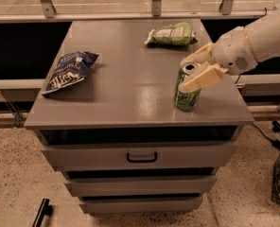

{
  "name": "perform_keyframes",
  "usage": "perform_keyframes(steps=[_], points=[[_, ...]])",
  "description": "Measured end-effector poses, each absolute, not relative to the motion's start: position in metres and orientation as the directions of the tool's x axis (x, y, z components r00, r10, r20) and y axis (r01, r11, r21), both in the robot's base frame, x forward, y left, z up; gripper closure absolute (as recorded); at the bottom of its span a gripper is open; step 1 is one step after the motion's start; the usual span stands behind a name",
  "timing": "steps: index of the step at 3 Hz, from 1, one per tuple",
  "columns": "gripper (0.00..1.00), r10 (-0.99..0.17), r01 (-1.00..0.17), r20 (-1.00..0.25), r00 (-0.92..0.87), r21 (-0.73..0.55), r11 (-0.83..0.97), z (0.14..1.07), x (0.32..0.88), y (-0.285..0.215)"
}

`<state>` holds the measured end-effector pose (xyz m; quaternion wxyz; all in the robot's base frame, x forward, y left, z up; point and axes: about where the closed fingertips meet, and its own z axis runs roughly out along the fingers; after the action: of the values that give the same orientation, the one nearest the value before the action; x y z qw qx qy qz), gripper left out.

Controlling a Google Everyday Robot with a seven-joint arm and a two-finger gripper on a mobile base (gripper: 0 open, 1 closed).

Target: Move green can near blue chip bag

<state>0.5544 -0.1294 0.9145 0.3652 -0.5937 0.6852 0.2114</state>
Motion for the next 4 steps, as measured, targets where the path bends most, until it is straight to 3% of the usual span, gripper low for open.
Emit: perform_keyframes(steps=[2, 3, 4], points=[[0.87, -0.694, -0.971, -0.719, -0.037, -0.139, 0.196, 0.908, 0.553, -0.121], [1.0, -0.694, -0.971, -0.719, -0.037, -0.139, 0.196, 0.909, 0.553, -0.121], [1.0, -0.673, -0.97, -0.739, -0.024, -0.145, 0.193, 0.916, 0.562, -0.111]])
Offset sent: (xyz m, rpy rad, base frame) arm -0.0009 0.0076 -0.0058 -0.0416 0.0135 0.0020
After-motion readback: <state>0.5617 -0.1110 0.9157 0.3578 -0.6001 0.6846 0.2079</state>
